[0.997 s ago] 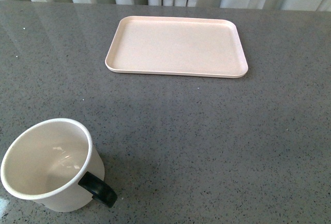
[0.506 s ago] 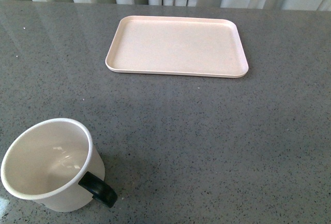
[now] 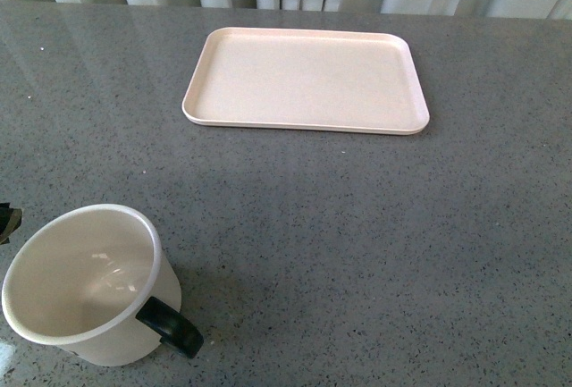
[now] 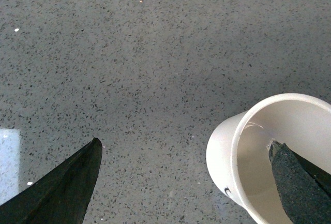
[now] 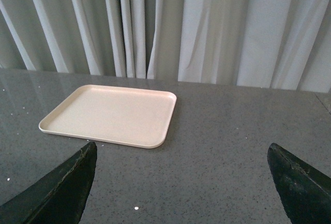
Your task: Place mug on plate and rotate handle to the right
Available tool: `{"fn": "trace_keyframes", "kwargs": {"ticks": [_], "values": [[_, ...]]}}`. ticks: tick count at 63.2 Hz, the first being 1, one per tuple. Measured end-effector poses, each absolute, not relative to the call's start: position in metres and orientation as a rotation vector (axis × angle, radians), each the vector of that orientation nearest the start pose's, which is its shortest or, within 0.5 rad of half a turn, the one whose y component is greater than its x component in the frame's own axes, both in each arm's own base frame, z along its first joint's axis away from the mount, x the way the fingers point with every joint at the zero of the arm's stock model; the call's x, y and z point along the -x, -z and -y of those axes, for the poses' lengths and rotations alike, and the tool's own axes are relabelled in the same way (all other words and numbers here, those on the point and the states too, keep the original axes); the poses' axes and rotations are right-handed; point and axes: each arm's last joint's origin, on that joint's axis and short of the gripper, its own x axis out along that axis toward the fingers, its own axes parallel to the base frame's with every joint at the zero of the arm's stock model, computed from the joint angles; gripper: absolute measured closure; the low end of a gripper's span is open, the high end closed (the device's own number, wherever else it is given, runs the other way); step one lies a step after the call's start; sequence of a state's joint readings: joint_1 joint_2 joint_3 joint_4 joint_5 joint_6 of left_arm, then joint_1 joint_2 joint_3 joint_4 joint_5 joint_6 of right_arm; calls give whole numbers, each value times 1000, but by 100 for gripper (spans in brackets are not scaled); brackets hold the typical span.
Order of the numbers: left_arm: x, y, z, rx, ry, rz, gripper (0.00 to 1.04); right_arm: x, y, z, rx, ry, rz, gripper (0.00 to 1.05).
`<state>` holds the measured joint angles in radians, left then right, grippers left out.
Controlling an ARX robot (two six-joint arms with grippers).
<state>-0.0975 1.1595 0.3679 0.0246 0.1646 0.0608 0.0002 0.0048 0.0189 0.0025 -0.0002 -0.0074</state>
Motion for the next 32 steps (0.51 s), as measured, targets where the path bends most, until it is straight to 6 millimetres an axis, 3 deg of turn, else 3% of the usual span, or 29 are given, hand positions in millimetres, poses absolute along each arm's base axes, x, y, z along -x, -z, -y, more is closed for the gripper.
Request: {"fn": "trace_keyframes", "kwargs": {"ticks": [32], "values": [[-207, -135, 33, -40, 380, -837, 9, -97, -170, 0, 7, 0, 16, 9]]}}
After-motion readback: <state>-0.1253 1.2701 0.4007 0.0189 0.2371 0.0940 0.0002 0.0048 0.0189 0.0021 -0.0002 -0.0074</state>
